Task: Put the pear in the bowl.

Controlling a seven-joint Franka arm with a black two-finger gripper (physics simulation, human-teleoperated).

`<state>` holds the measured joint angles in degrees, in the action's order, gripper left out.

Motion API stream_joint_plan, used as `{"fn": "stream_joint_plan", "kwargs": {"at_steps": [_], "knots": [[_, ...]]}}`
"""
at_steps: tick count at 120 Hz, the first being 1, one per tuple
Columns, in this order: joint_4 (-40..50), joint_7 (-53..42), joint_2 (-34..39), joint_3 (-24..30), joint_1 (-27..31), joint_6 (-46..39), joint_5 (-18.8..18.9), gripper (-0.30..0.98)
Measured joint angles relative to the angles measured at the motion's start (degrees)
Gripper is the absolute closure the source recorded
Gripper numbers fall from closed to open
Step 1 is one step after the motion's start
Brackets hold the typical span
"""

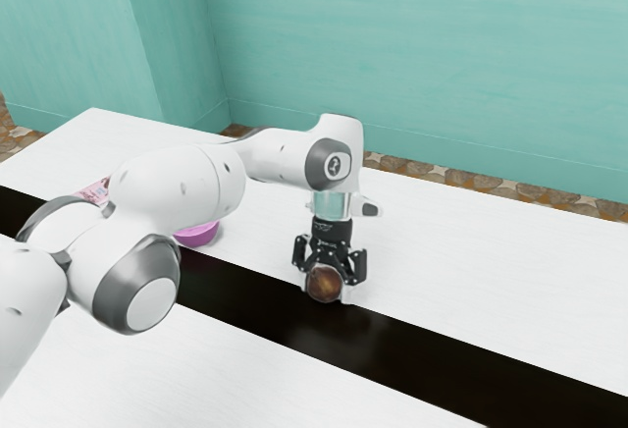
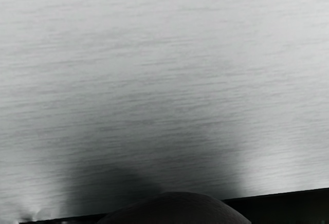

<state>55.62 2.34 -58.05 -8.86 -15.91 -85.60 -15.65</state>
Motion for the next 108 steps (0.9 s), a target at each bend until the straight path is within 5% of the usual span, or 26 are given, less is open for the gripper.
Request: {"fn": "stream_joint_plan", "kwargs": {"at_steps": [21,38,66,108], "knots": [[0.42,0.03,0.0,-0.11,0.01,1.9,-0.07,-0.08],[0.08,-0.01,0.3,-0.08,0.0,2.94,-0.11,0.16],[0.03,-0.12,0.81,-0.31,0.0,4.54,0.09,0.33],[0.24,-0.28,8.87,-2.58,4.38,8.98,3.13,0.34]]}}
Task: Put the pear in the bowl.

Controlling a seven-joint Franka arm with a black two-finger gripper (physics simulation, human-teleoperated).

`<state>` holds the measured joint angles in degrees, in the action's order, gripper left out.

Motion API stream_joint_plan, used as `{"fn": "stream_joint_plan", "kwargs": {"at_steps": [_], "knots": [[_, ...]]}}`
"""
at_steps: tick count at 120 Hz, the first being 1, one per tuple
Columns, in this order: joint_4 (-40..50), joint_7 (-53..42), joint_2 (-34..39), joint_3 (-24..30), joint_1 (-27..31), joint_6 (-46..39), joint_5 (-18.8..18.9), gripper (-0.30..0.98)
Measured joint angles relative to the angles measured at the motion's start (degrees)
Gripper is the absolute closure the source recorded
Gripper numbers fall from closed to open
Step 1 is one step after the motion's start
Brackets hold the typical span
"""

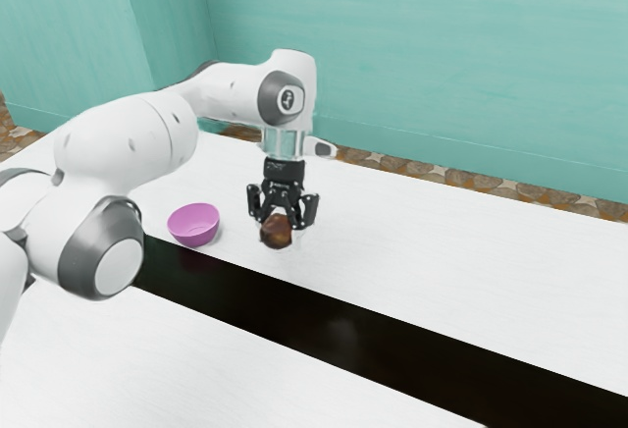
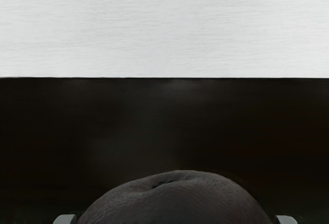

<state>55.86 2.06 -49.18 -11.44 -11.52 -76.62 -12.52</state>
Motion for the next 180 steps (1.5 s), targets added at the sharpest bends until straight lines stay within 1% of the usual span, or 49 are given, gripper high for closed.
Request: {"fn": "stream_joint_plan", "kwargs": {"at_steps": [20,39,49,73,79,90,126,141,142,153,172,180], "knots": [[-0.16,-0.6,2.23,-0.28,6.52,0.68,3.42,0.34],[-0.17,-2.48,2.28,-1.79,12.48,-0.8,4.99,0.33],[0.36,-3.72,2.3,-1.9,14.65,-1.79,5.74,0.32],[3.31,-6.39,2.37,-1.89,16.1,-3.6,7.15,0.38],[4.27,-6.94,2.37,-1.89,16.26,-3.99,7.41,0.36],[5.39,-7.84,2.37,-1.89,16.35,-4.51,7.89,0.37],[4.16,-10.53,2.16,-1.48,17.67,-6.64,8.49,0.38],[3.88,-11.64,2.14,-1.39,17.72,-7.39,8.39,0.22],[3.87,-11.71,2.13,-1.39,17.72,-7.42,8.38,0.23],[3.85,-12.39,2.13,-1.39,17.56,-7.7,8.29,0.15],[3.55,-13.35,2.25,-1.39,17.22,-7.96,8.17,0.07],[3.43,-13.75,3.42,-1.43,16.14,-8.0,8.17,0.05]]}}
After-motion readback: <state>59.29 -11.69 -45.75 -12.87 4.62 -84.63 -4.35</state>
